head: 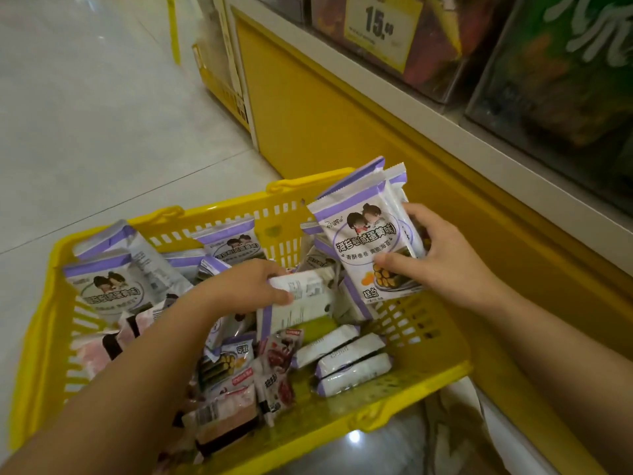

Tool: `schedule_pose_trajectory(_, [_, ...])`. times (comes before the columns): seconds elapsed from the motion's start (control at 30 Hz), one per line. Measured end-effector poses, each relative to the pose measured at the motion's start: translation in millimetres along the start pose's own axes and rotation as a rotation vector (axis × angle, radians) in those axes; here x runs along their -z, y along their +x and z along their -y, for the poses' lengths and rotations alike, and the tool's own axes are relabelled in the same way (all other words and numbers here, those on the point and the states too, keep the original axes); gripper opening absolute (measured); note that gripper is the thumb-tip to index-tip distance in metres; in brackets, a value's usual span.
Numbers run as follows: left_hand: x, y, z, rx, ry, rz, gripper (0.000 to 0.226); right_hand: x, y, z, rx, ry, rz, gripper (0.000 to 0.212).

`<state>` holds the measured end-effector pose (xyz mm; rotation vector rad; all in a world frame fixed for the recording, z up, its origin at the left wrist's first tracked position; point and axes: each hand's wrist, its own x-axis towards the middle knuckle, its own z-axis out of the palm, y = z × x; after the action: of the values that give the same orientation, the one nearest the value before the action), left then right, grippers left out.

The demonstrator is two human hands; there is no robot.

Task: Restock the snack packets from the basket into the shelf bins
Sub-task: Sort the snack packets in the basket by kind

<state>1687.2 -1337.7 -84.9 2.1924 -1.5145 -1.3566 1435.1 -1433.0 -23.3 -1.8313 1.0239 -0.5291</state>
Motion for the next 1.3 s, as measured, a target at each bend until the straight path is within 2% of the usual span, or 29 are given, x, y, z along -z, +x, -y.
schedule_pose_trajectory(0.1, [-30, 10, -8, 0.030, 0.192, -0.177, 0.030, 0, 1, 0, -0.001, -0.002, 0.012, 0.061])
schedule_pose_trajectory(0.2, [-79, 26, -12, 0.079, 0.269, -0.173, 0.034, 1, 1, -1, -0.001, -0.002, 0.010, 0.061])
schedule_pose_trajectory(0.3, [-106, 36, -6, 0.091, 0.211, -0.078, 0.049, 1, 3, -1, -0.005, 0.004, 0.010, 0.062])
schedule_pose_trajectory(0.37, [-106, 39, -1, 0.055, 0.179, 0.063, 0.061, 1, 4, -2, -0.002, 0.010, 0.010, 0.062])
schedule_pose_trajectory(0.47, [-94, 40, -1, 0.040, 0.271, 0.259, 0.056, 1, 5, -3, 0.006, 0.009, -0.032, 0.064])
schedule_pose_trajectory(0.53, [-84, 44, -8, -0.023, 0.397, 0.157, 0.048, 1, 6, -3, 0.021, 0.012, -0.103, 0.064])
schedule_pose_trajectory(0.6, [-80, 48, -17, -0.125, 0.428, -0.089, 0.045, 1, 8, -3, 0.051, 0.043, -0.169, 0.060])
schedule_pose_trajectory(0.67, [-85, 52, -25, -0.274, 0.416, -0.227, 0.056, 0, 9, -2, 0.068, 0.068, -0.197, 0.059])
schedule_pose_trajectory(0.77, [-98, 60, -34, -0.439, 0.623, -0.292, 0.066, -4, 11, -4, 0.062, 0.059, -0.186, 0.063])
schedule_pose_trajectory(0.87, [-102, 72, -35, -0.547, 0.901, -0.310, 0.050, -5, 12, -7, 0.046, 0.058, -0.171, 0.065])
schedule_pose_trajectory(1.0, [-94, 75, -44, -0.754, 1.041, -0.332, 0.025, -3, 13, -9, 0.038, 0.112, -0.163, 0.062])
schedule_pose_trajectory(1.07, [-86, 72, -46, -0.766, 1.036, -0.384, 0.026, -3, 13, -11, 0.033, 0.121, -0.160, 0.062])
schedule_pose_trajectory(1.23, [-81, 56, -13, -0.635, 0.647, -0.479, 0.047, -5, 13, -12, 0.045, 0.135, -0.168, 0.062])
schedule_pose_trajectory(1.3, [-90, 46, 0, -0.560, 0.668, -0.413, 0.053, -5, 13, -12, 0.042, 0.146, -0.173, 0.063])
